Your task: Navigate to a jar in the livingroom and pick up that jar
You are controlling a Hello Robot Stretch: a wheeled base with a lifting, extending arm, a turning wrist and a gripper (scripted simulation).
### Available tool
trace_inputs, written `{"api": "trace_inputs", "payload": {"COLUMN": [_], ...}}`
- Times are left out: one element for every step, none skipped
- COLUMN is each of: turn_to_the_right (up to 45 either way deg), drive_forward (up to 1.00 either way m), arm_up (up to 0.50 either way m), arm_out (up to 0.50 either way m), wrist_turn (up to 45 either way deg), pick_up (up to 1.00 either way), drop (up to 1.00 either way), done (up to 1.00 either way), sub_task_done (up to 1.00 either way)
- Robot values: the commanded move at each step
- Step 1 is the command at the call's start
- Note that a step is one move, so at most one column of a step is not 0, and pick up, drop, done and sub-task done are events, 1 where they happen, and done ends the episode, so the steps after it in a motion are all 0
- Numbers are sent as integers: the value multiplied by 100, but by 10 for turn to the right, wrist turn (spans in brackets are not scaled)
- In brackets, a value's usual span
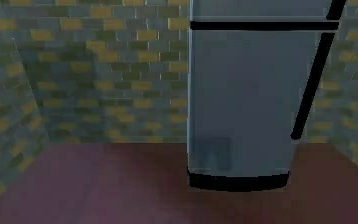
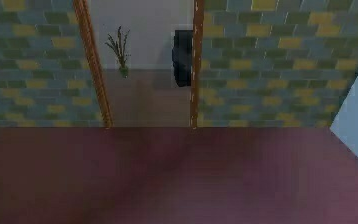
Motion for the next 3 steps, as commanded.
{"api": "trace_inputs", "payload": {"turn_to_the_right": [450,330,0], "drive_forward": [0,0,100], "arm_up": [0,0,0], "arm_out": [0,0,0], "wrist_turn": [0,0,0], "pick_up": [0,0,0], "drop": [0,0,0], "done": [0,0,0], "sub_task_done": [0,0,0]}}
